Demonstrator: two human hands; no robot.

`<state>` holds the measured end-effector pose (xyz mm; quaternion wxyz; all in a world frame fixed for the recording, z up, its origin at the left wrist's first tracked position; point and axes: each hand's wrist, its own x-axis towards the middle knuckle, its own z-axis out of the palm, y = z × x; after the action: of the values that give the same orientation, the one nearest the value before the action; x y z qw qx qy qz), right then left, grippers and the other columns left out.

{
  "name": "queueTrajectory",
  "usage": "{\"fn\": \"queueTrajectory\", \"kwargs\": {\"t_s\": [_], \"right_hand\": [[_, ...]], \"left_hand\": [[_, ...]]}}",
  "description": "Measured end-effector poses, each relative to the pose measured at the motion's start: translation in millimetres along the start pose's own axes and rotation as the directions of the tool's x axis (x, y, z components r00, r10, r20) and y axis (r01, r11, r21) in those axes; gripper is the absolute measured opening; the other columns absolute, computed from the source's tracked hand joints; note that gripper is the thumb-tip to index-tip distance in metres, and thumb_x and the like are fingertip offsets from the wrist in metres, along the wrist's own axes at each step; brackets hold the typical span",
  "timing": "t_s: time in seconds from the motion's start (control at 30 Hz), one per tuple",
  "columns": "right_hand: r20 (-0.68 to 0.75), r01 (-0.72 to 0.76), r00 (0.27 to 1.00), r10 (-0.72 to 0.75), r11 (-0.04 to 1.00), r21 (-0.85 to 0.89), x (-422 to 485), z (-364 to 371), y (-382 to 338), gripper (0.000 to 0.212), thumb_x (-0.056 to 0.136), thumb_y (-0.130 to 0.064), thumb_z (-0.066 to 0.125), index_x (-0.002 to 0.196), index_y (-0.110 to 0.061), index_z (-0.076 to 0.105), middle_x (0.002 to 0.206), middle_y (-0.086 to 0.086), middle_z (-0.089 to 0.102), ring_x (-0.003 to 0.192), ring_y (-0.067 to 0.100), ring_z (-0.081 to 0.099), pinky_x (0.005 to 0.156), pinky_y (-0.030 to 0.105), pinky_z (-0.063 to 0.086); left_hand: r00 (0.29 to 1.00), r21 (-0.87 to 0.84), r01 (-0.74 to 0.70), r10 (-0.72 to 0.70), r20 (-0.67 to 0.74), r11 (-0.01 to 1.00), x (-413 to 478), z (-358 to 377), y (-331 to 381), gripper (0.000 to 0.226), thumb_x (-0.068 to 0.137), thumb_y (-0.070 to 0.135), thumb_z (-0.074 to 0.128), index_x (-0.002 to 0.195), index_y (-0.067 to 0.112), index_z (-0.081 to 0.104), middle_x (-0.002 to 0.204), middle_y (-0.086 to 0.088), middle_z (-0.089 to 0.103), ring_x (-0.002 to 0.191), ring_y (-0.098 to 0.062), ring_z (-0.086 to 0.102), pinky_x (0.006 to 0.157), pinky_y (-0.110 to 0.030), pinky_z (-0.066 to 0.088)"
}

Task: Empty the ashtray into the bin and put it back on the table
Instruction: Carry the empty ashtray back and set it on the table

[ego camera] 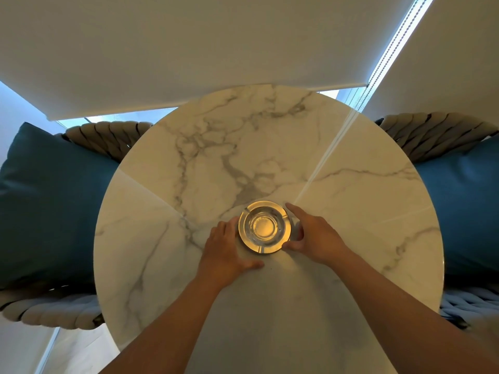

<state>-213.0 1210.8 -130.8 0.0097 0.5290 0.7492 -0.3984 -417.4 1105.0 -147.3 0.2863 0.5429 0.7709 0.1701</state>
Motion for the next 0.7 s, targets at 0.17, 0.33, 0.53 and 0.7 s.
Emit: {"fn": "queueTrajectory", "kwargs": {"t_s": [0.17, 0.33, 0.53, 0.7], "right_hand": [[0.054, 0.056, 0.997, -0.055, 0.998, -0.013, 2, 0, -4, 0.100, 0.066, -0.030, 0.084, 0.149, -0.033, 0.030, 0.097, -0.004, 0.064, 0.098, 0.023, 0.062, 0.084, 0.040, 0.053], [0.105, 0.087, 0.991, -0.082, 0.995, -0.047, 5, -5, -7, 0.099, 0.065, -0.028, 0.084, 0.149, -0.032, 0.031, 0.079, -0.014, 0.056, 0.094, 0.019, 0.062, 0.083, 0.040, 0.053], [0.060, 0.097, 0.994, -0.094, 0.993, -0.063, 5, -2, -6, 0.095, 0.063, -0.034, 0.086, 0.144, -0.030, 0.036, 0.084, -0.009, 0.056, 0.090, 0.020, 0.059, 0.079, 0.039, 0.052], [-0.004, 0.090, 0.996, -0.091, 0.994, -0.059, 1, 5, -3, 0.092, 0.064, -0.039, 0.085, 0.142, -0.029, 0.037, 0.100, -0.003, 0.059, 0.095, 0.021, 0.058, 0.081, 0.039, 0.052]], "left_hand": [[0.999, -0.050, 0.020, -0.022, -0.037, 0.999, -5, 4, 6, 0.102, 0.042, 0.051, 0.090, 0.130, 0.026, 0.046, 0.113, 0.004, 0.052, 0.105, -0.020, 0.047, 0.092, -0.037, 0.044], [0.996, -0.064, 0.066, -0.070, -0.057, 0.996, -6, 7, 9, 0.098, 0.036, 0.057, 0.083, 0.123, 0.026, 0.047, 0.107, 0.007, 0.050, 0.102, -0.020, 0.047, 0.089, -0.036, 0.045], [0.995, 0.017, 0.055, -0.054, -0.079, 0.998, -2, 14, 11, 0.098, 0.037, 0.066, 0.080, 0.120, 0.027, 0.046, 0.106, 0.006, 0.051, 0.101, -0.019, 0.048, 0.085, -0.032, 0.044], [0.996, 0.094, 0.056, -0.049, -0.081, 0.994, 1, 15, 11, 0.107, 0.043, 0.074, 0.073, 0.133, 0.025, 0.041, 0.110, 0.002, 0.050, 0.103, -0.022, 0.049, 0.085, -0.036, 0.046]]}}
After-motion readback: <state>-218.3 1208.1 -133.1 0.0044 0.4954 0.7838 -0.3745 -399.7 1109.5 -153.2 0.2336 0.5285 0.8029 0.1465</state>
